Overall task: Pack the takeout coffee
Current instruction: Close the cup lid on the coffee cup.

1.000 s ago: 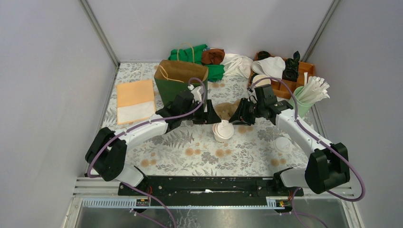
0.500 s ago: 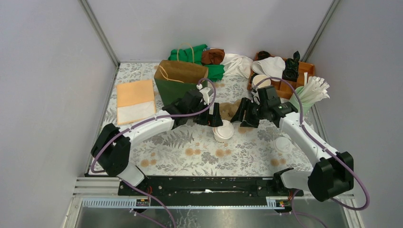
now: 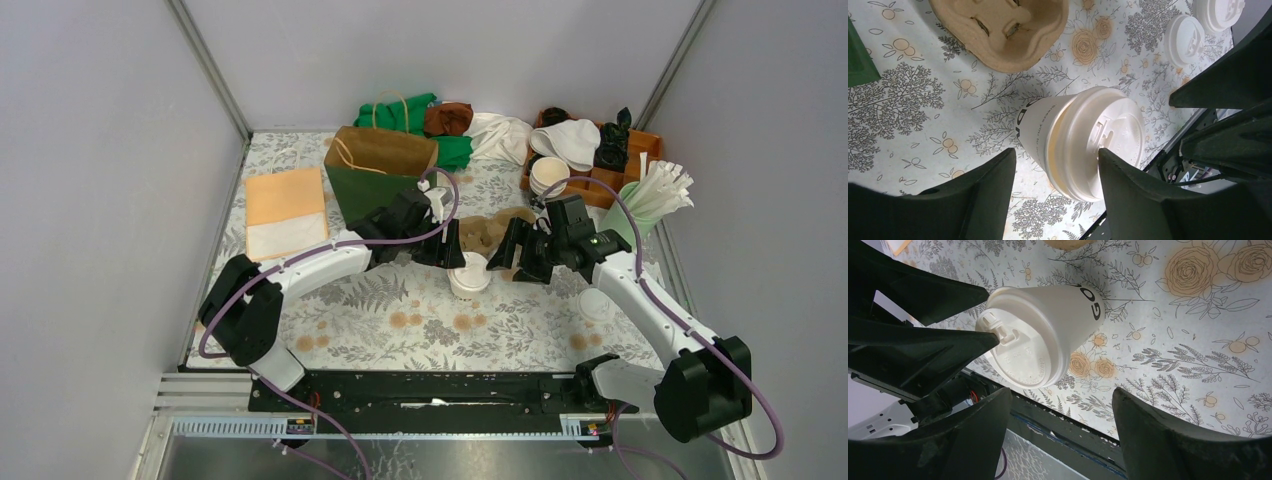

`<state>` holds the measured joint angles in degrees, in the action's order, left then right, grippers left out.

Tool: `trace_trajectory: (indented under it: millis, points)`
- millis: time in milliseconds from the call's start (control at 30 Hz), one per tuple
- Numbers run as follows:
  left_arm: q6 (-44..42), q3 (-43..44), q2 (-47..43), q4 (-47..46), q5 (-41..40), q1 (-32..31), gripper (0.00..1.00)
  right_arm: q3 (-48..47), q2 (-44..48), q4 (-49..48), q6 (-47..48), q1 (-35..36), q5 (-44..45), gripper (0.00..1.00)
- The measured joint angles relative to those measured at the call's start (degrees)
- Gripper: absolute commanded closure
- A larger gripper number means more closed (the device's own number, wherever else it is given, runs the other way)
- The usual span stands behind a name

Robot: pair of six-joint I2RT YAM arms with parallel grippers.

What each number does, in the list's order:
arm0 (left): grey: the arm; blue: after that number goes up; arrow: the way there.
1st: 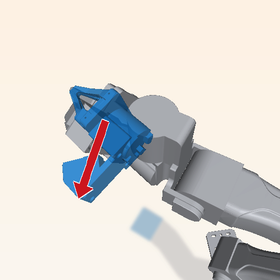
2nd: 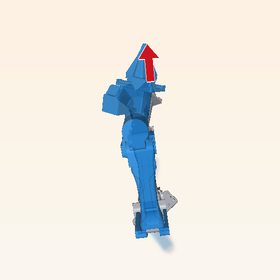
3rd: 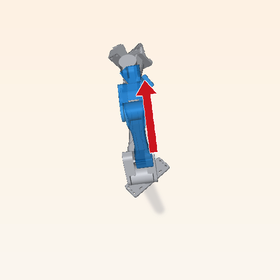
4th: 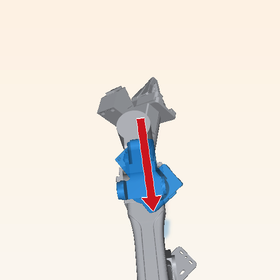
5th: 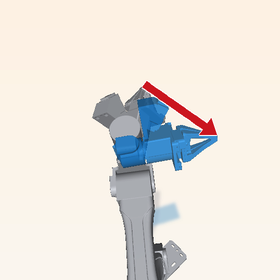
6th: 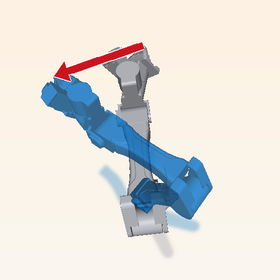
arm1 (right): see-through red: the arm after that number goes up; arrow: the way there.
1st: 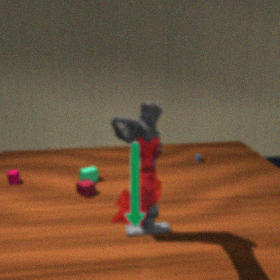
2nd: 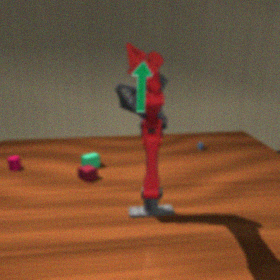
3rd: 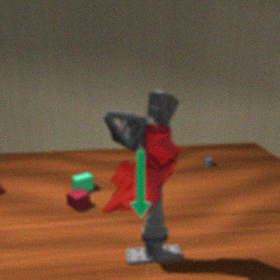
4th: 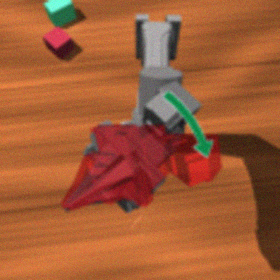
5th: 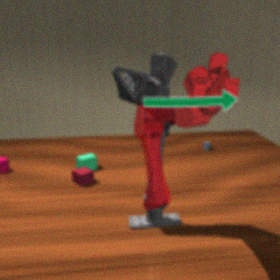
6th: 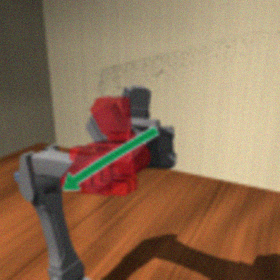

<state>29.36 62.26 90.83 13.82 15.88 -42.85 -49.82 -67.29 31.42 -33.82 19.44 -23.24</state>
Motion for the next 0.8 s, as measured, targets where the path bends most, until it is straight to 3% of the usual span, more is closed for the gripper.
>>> trace_trajectory:
  millis: [200,400,633,733,800]
  points:
    - [0.7,0.0,0.0,-0.7,0.3,-0.1,0.4,0.0,-0.2,-0.6,0.0,0.0,-0.5,0.2]
    - [0.9,0.0,0.0,-0.7,0.1,-0.1,0.39,0.0,-1.4,-1.9,-0.4,0.0,-2.1,0.32]
    - [0.9,0.1,-0.2,-0.6,-0.2,-0.1,0.39,1.2,-4.2,-4.9,-2.5,0.0,-3.8,0.28]
    - [0.9,0.1,-0.4,-0.6,-0.3,-0.1,0.39,1.8,-5.0,-6.3,-3.3,0.0,-4.5,0.4]
    - [0.9,0.1,-0.4,-0.6,-0.3,0.0,0.38,2.1,-5.4,-7.0,-3.9,0.0,-4.9,0.42]
